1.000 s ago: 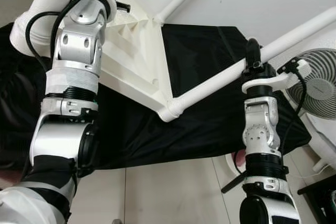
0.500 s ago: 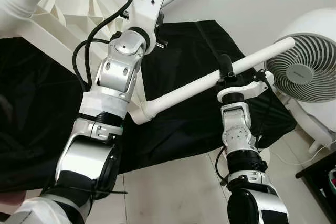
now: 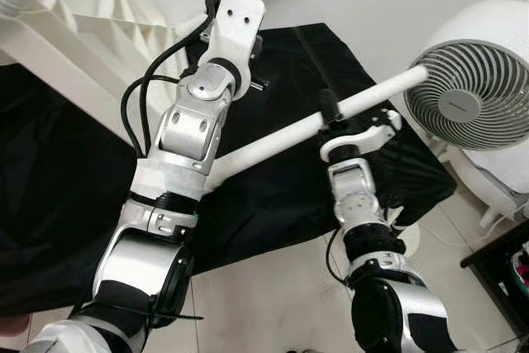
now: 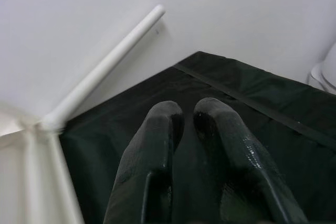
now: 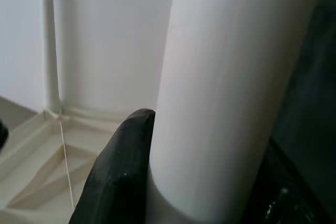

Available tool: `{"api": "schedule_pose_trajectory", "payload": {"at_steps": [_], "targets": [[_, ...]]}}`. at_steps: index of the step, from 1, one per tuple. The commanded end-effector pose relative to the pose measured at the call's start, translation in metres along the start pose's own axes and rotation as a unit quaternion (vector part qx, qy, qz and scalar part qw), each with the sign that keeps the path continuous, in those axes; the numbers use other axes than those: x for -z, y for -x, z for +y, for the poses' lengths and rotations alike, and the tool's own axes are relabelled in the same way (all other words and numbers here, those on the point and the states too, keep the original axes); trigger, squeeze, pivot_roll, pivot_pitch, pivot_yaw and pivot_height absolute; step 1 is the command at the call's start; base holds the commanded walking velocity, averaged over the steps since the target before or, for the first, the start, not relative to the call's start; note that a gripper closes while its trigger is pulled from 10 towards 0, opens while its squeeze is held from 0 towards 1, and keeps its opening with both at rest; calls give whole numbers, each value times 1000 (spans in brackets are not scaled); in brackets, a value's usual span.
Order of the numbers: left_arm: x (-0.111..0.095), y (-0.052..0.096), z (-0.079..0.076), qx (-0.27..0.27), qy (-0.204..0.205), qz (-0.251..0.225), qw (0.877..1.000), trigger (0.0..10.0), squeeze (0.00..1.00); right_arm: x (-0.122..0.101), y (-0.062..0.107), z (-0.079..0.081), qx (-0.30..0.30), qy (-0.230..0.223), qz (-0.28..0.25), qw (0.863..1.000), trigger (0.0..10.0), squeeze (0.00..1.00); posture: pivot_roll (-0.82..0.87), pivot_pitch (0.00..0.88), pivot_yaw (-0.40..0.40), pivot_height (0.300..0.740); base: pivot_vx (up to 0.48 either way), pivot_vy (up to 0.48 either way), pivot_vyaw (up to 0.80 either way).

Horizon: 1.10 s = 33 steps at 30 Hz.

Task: Building children table

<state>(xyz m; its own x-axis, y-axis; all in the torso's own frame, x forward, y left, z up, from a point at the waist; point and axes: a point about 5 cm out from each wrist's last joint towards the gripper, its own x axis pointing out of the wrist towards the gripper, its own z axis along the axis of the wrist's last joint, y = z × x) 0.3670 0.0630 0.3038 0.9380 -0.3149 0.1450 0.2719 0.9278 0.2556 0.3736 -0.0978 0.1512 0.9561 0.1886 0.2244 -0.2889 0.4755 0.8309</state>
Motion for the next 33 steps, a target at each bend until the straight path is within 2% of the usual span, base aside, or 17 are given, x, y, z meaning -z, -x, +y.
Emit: {"api": "schedule_pose_trajectory", "payload": {"at_steps": [1, 8, 14, 15, 20, 21, 22, 26, 27, 28, 30, 31, 32, 33], "targets": [[3, 2, 1, -18, -4, 8, 1000, 10000, 0, 75, 35, -27, 63, 14, 192, 979, 0, 0, 137, 128, 18, 740, 0, 0, 0], [5, 5, -1, -16, -2, 12, 1000, 10000, 0, 86, 38, -27, 81, -27, 204, 975, 0, 0, 142, 130, 13, 740, 0, 0, 0], [8, 8, -2, -12, -2, 17, 1000, 10000, 0, 87, 38, -28, 89, -15, 208, 974, 0, 0, 137, 127, 13, 740, 0, 0, 0], [10, 9, -3, -9, -3, 20, 1000, 10000, 0, 86, 39, -30, 91, -5, 203, 975, 10000, 0, 137, 125, 10, 740, 0, 0, 0], [13, 12, -5, -5, -5, 25, 1000, 10000, 0, 83, 38, -32, 95, 3, 192, 977, 10000, 0, 137, 125, 10, 740, 0, 0, 0], [15, 14, -5, -2, -7, 29, 1000, 10000, 0, 79, 38, -34, 102, -6, 180, 978, 10000, 447, 137, 125, 10, 740, 0, 0, 0], [18, 16, -7, 7, -9, 32, 999, 10000, 0, 76, 39, -37, 104, -9, 174, 979, 10000, 1000, 134, 123, 4, 740, 0, 0, 0], [20, 18, -9, 22, -14, 33, 999, 10000, 0, 73, 40, -39, 104, -13, 171, 980, 10000, 1000, 133, 122, 3, 740, 0, 0, 0], [25, 21, -13, 48, -24, 37, 998, 10000, 0, 70, 41, -40, 100, -9, 167, 981, 10000, 1000, 132, 123, 3, 740, 0, 0, 0], [25, 21, -13, 48, -24, 37, 998, 10000, 0, 70, 41, -40, 100, -9, 167, 981, 10000, 1000, 132, 123, 3, 740, 0, 0, 0], [37, 31, -26, 123, -57, 42, 990, 10000, 0, 64, 41, -43, 97, -15, 157, 983, 10000, 1000, 130, 117, 1, 740, 0, 0, 0], [37, 31, -26, 123, -57, 42, 990, 10000, 0, 64, 41, -43, 97, -15, 157, 983, 10000, 1000, 130, 117, 1, 740, 0, 0, 0], [44, 36, -32, 159, -74, 45, 983, 10000, 0, 61, 41, -43, 95, -17, 151, 984, 10000, 1000, 130, 116, 1, 740, 0, 0, 0], [44, 36, -32, 159, -74, 45, 983, 10000, 0, 61, 41, -43, 95, -17, 151, 984, 10000, 1000, 130, 116, 1, 740, 0, 0, 0]]}}
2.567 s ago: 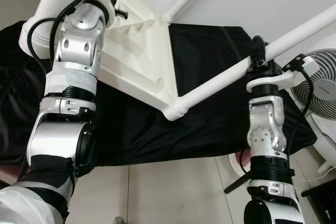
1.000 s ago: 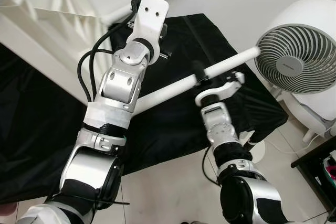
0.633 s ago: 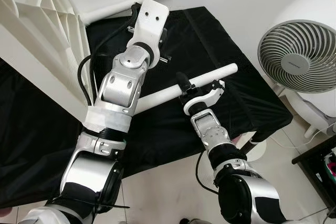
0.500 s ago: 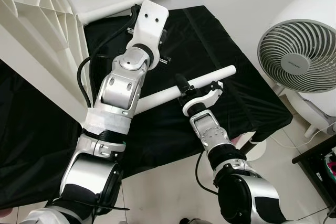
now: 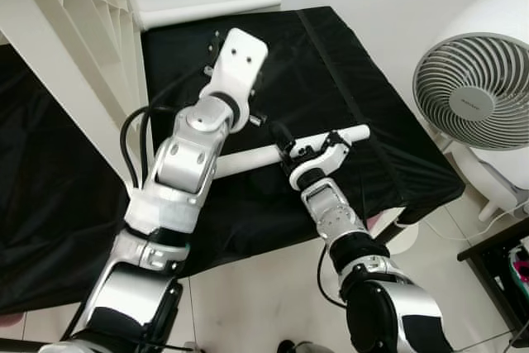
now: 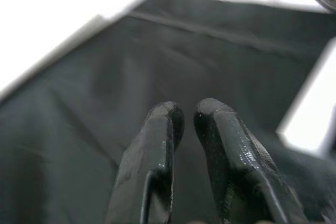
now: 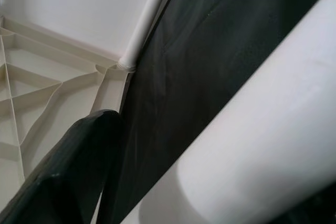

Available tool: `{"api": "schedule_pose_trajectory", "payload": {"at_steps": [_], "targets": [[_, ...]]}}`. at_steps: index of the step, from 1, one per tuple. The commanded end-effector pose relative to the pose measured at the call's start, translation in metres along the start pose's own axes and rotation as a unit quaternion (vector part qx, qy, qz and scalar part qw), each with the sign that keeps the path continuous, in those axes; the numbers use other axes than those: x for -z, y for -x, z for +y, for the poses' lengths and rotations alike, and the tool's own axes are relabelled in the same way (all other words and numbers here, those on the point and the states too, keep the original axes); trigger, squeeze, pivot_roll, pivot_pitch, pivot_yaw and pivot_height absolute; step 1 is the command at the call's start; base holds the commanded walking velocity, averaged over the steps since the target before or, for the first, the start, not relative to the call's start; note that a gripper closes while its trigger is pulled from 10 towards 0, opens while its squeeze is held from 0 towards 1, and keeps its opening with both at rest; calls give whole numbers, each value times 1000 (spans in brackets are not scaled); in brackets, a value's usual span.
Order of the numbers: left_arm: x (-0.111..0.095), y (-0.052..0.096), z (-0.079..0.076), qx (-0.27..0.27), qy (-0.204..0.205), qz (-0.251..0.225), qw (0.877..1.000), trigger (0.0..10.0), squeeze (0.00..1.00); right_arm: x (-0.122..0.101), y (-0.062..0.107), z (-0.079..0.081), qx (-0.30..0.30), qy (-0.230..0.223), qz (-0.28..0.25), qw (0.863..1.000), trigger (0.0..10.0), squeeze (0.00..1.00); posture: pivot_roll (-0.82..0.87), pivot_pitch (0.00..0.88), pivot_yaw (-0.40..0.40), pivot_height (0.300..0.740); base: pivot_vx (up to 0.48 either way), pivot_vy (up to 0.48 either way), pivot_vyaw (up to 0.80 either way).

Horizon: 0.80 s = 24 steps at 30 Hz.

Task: Building children table

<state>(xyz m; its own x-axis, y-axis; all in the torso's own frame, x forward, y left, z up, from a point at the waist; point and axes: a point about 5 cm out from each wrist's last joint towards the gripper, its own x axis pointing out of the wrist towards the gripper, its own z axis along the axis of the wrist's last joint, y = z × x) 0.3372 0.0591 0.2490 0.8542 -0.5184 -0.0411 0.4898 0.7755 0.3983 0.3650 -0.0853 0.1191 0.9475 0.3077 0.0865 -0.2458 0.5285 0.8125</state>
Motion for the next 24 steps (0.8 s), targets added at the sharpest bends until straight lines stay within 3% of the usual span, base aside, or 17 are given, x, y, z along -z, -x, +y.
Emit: {"api": "schedule_pose_trajectory", "payload": {"at_steps": [1, 4, 5, 6, 7, 9, 12, 16, 19, 24], "targets": [[7, 2, -13, 56, -27, 4, 998, 10000, 0, 36, 20, -25, 65, -43, 65, 995, 10000, 1000, 131, 115, 0, 740, 0, 0, 0], [14, 5, -16, 80, -45, 11, 996, 10000, 0, 34, 19, -26, 65, -38, 62, 995, 10000, 1000, 129, 115, 1, 740, 0, 0, 0], [23, 7, -19, 101, -61, 24, 993, 10000, 0, 31, 19, -25, 66, -36, 60, 995, 10000, 765, 129, 115, 1, 740, 0, 0, 0], [23, 7, -19, 101, -61, 24, 993, 10000, 0, 31, 19, -25, 66, -36, 60, 995, 10000, 765, 129, 115, 1, 740, 0, 0, 0], [33, 10, -22, 126, -83, 38, 988, 10000, 0, 29, 18, -25, 67, -34, 57, 996, 10000, 0, 129, 116, 4, 740, 0, 0, 0], [33, 10, -22, 126, -83, 38, 988, 10000, 0, 29, 18, -25, 67, -34, 57, 996, 10000, 0, 129, 116, 4, 740, 0, 0, 0], [52, 13, -27, 157, -136, 73, 975, 10000, 0, 23, 19, -26, 67, -37, 47, 996, 10000, 0, 126, 119, 6, 740, 0, 0, 0], [55, 13, -28, 162, -147, 76, 973, 10000, 0, 22, 20, -26, 68, -37, 45, 996, 10000, 0, 124, 120, 7, 740, 0, 0, 0], [66, 13, -35, 192, -176, 91, 961, 10000, 0, 15, 24, -27, 66, -38, 29, 997, 10000, 0, 109, 121, 12, 740, 0, 0, 0], [76, 9, -40, 198, -192, 106, 955, 10000, 0, 9, 27, -26, 63, -37, 18, 997, 10000, 0, 96, 121, 15, 740, 0, 0, 0]]}}
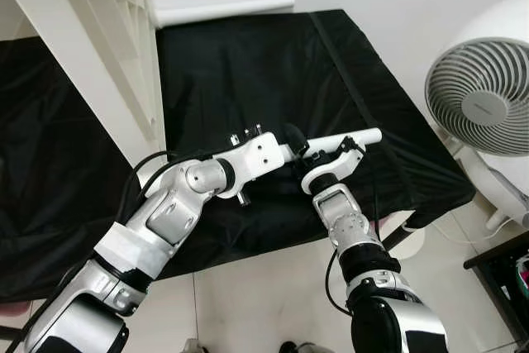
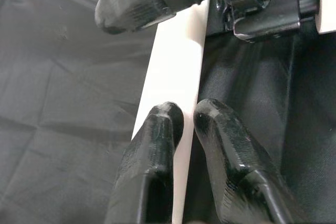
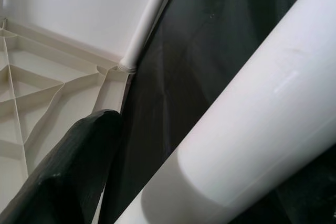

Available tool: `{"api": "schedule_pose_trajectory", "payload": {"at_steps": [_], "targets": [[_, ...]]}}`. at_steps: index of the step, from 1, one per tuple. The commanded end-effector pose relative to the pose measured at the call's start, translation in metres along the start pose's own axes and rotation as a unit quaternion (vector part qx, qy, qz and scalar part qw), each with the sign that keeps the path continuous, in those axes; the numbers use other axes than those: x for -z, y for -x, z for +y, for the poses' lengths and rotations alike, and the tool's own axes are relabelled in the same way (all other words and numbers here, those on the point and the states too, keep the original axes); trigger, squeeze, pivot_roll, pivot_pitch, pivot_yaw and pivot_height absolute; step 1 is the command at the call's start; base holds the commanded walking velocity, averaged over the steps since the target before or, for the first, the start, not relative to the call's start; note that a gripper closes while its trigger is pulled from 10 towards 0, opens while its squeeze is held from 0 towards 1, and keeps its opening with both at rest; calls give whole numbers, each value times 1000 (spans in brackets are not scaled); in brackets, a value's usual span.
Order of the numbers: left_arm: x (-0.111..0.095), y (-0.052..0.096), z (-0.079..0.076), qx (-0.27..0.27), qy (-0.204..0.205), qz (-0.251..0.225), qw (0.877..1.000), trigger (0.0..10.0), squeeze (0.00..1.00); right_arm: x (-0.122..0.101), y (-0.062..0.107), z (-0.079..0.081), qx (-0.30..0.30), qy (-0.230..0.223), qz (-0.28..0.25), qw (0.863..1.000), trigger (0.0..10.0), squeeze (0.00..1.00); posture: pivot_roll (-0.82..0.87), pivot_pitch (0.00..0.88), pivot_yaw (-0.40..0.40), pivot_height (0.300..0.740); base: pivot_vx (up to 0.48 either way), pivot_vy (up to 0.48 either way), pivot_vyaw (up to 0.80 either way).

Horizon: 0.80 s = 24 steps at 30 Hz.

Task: Building children table

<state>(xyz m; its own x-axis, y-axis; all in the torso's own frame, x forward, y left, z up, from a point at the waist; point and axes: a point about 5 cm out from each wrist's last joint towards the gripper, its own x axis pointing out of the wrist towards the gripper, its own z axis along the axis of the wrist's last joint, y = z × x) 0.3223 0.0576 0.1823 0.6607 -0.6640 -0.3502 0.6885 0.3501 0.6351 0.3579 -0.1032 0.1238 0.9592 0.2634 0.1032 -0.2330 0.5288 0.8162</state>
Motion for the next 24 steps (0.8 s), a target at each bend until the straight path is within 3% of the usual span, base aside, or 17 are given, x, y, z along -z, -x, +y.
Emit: {"api": "schedule_pose_trajectory", "payload": {"at_steps": [1, 13, 15, 19, 21, 24], "targets": [[14, -6, -11, 21, 0, 37, 999, 10000, 0, 24, 16, -22, 58, -34, 42, 997, 10000, 0, 96, 121, 15, 740, 0, 0, 0], [20, -24, -13, 21, -20, 56, 998, 10000, 0, 12, 35, -13, 44, -44, 20, 998, 10000, 0, 69, 122, 21, 740, 0, 0, 0], [23, -28, -8, 14, -26, 63, 998, 10000, 0, 2, 50, -7, 39, -56, 7, 998, 10000, 0, 54, 124, 29, 740, 0, 0, 0], [24, -29, -7, 10, -27, 66, 997, 10000, 0, -2, 57, -4, 34, -59, 3, 998, 10000, 0, 54, 124, 29, 740, 0, 0, 0], [24, -31, -4, 6, -28, 67, 997, 10000, 0, -21, 82, 5, 40, -65, -25, 997, 10000, 0, 43, 126, 34, 740, 0, 0, 0], [25, -32, -4, 6, -29, 66, 997, 10000, 0, -29, 91, 10, 41, -61, -35, 997, 10000, 0, 42, 126, 34, 740, 0, 0, 0]]}}
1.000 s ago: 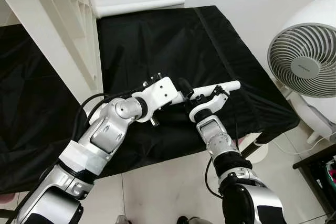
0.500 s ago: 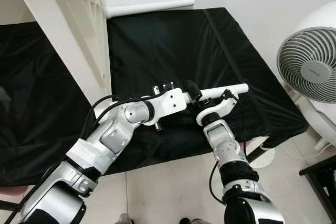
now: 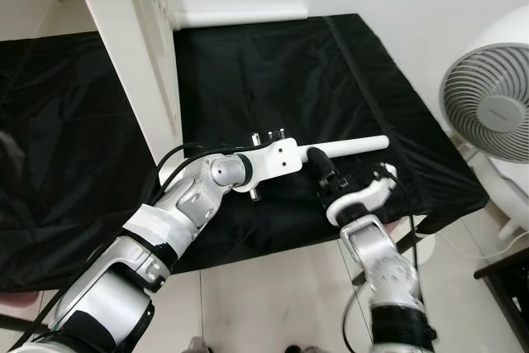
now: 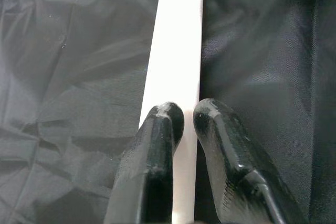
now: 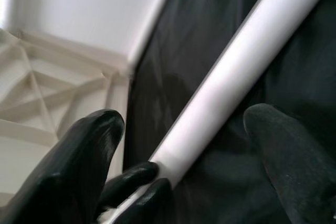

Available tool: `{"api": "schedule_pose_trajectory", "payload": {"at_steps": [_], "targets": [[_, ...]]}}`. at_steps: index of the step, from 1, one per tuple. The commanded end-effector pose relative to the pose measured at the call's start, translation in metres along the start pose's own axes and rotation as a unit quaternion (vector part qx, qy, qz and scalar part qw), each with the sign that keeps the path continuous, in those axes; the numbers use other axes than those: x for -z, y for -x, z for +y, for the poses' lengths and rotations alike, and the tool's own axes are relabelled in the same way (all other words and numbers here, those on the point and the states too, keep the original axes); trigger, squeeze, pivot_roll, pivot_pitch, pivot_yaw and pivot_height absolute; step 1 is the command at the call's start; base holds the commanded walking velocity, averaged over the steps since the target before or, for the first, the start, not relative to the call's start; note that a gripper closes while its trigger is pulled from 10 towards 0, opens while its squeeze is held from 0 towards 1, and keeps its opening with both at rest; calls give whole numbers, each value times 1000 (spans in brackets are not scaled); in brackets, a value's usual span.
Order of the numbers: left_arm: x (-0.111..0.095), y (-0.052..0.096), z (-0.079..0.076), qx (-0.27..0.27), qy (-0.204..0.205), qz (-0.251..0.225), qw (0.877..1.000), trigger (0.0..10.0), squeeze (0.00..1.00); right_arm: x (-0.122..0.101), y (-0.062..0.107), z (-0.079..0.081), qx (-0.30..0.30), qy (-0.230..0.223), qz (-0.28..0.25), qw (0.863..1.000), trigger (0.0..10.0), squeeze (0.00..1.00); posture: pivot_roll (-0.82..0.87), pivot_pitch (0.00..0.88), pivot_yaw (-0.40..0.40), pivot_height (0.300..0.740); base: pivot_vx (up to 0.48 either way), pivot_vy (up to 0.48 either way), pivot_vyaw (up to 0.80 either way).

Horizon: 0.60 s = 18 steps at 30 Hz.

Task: Building children table

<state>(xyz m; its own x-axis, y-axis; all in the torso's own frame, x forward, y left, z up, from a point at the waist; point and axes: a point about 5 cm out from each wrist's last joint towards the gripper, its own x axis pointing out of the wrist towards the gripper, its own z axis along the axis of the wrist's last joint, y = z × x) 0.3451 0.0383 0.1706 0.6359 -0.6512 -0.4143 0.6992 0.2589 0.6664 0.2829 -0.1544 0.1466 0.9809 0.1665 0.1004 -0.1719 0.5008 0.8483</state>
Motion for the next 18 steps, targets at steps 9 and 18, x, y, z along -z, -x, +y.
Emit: {"api": "schedule_pose_trajectory", "payload": {"at_steps": [9, 18], "targets": [[21, -1, -2, -24, 12, 38, 999, 10000, 0, -9, 14, 17, -22, 25, -14, 999, 10000, 0, 34, 119, 42, 740, 0, 0, 0], [20, 4, 4, -38, 66, 10, 997, 10000, 1000, -13, -1, 28, -25, 64, -14, 997, 10000, 0, 56, 101, 35, 740, 0, 0, 0]]}}
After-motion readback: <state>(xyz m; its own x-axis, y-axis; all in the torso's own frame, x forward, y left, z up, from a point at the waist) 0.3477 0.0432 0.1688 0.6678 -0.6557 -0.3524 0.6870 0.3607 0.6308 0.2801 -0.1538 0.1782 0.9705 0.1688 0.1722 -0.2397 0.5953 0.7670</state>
